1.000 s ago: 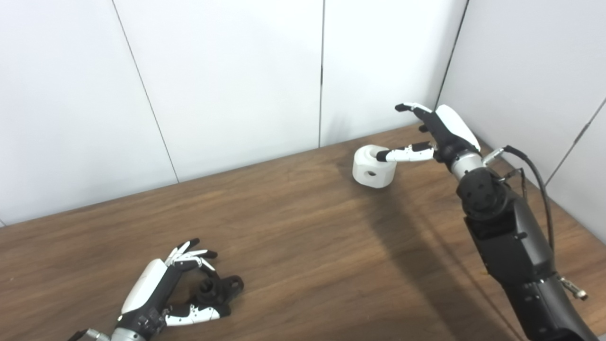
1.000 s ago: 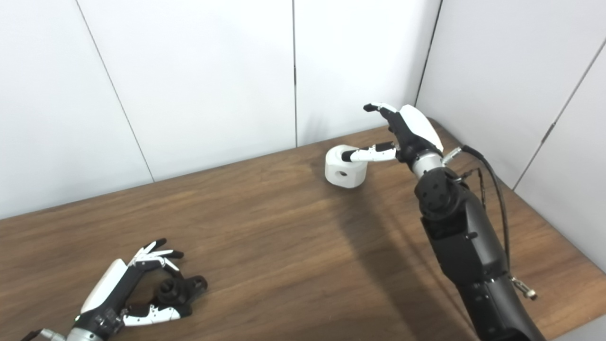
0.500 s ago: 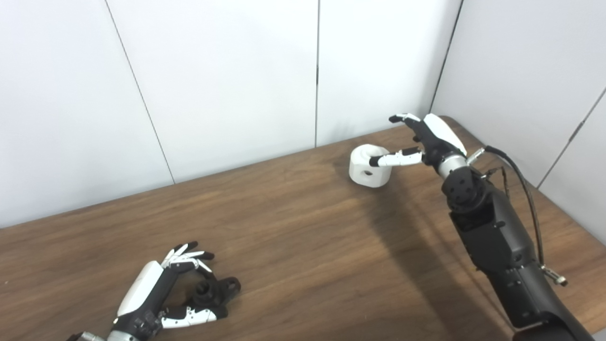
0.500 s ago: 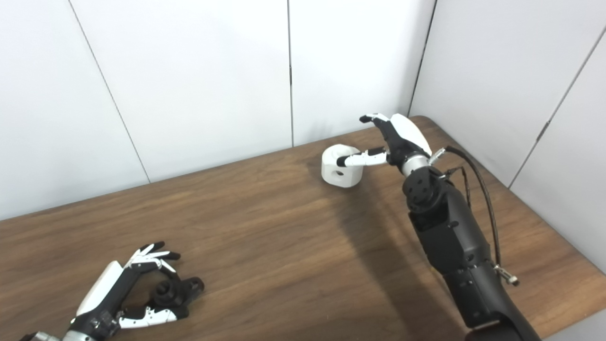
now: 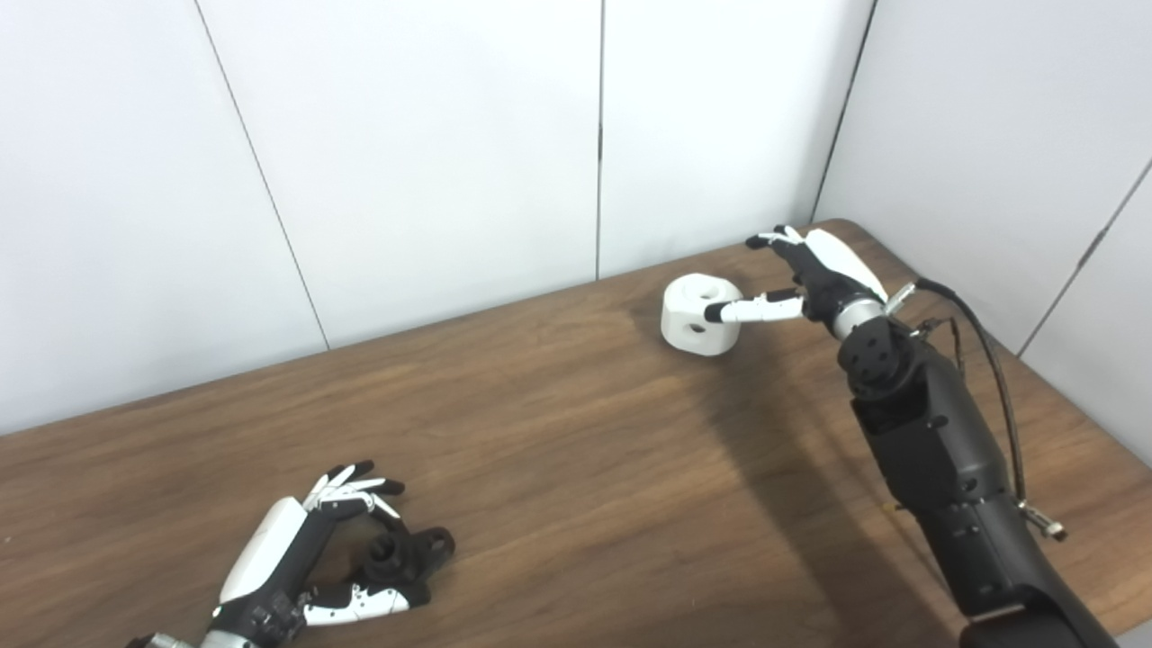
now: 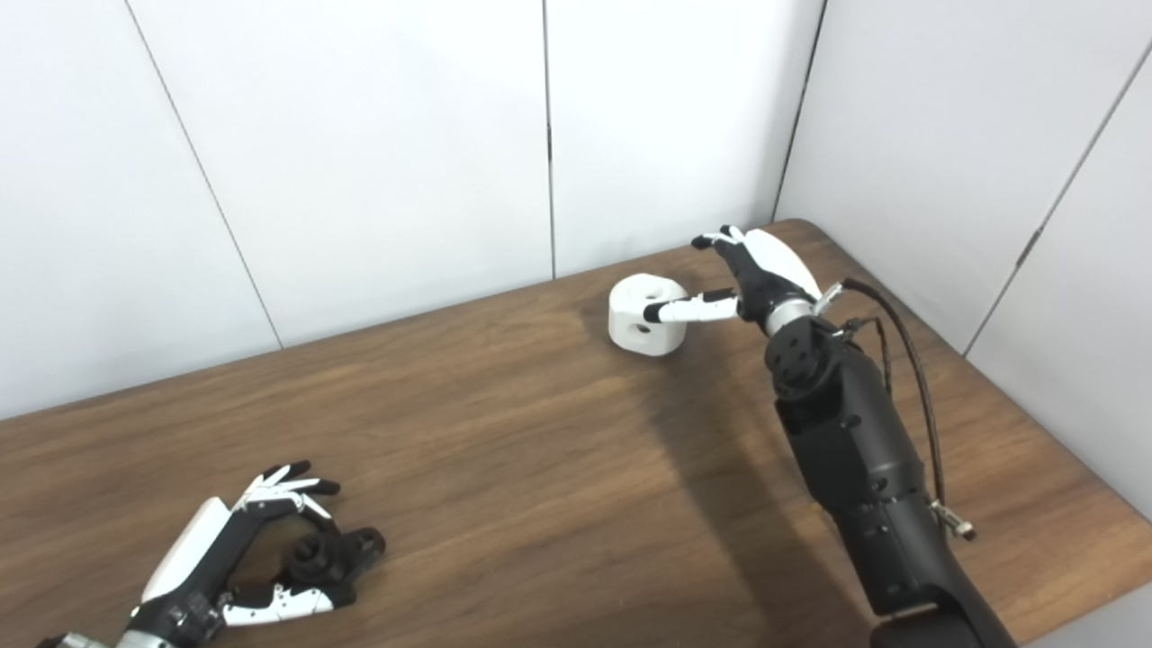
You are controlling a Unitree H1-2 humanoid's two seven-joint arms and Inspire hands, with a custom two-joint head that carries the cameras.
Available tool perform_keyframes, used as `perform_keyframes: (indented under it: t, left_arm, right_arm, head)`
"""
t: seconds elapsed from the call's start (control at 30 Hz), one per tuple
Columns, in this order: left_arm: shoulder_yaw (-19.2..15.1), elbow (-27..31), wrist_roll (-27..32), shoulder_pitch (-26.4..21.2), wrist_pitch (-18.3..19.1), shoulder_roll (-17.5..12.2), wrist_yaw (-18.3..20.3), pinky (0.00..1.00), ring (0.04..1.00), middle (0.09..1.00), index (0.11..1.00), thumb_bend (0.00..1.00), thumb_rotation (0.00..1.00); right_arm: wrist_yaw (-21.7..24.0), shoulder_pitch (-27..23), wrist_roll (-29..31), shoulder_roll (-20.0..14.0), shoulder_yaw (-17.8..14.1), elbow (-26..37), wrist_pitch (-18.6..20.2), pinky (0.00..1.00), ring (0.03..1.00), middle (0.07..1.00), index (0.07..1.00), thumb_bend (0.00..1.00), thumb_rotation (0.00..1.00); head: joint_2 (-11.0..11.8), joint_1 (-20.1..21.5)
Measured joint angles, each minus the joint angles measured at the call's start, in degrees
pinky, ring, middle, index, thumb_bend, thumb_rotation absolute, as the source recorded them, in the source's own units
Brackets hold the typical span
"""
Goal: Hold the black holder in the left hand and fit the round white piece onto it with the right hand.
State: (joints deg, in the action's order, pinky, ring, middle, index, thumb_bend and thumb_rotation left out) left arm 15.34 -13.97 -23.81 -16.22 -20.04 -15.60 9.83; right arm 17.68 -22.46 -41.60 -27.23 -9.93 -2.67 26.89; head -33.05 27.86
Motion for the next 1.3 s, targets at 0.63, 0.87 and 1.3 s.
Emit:
perform_keyframes:
  t: [0.63,0.87,1.3]
  left_arm:
    - [-0.23,0.02,0.0,0.06,-0.02,-0.04,0.18,1.0,0.954,0.801,0.482,0.52,0.04]
    - [-0.31,0.12,0.02,0.13,-0.01,-0.06,0.22,1.0,0.954,0.8,0.482,0.52,0.04]
    - [-0.55,0.78,0.01,0.66,0.16,-0.2,0.29,1.0,0.95,0.799,0.482,0.52,0.04]
  right_arm:
    - [-0.22,-0.03,-1.61,0.52,1.9,-2.24,0.0,0.8,1.0,0.987,0.793,1.0,0.51]
    - [-2.18,-0.02,-0.75,0.36,3.81,-3.66,0.0,1.0,1.0,0.979,0.783,1.0,0.49]
    - [-4.85,-0.12,-0.32,-0.22,6.12,-4.29,-0.01,1.0,1.0,0.959,0.769,0.97,0.46]
  head:
    - [-0.44,-0.35]
    - [-0.53,-0.44]
    - [-0.62,-0.97]
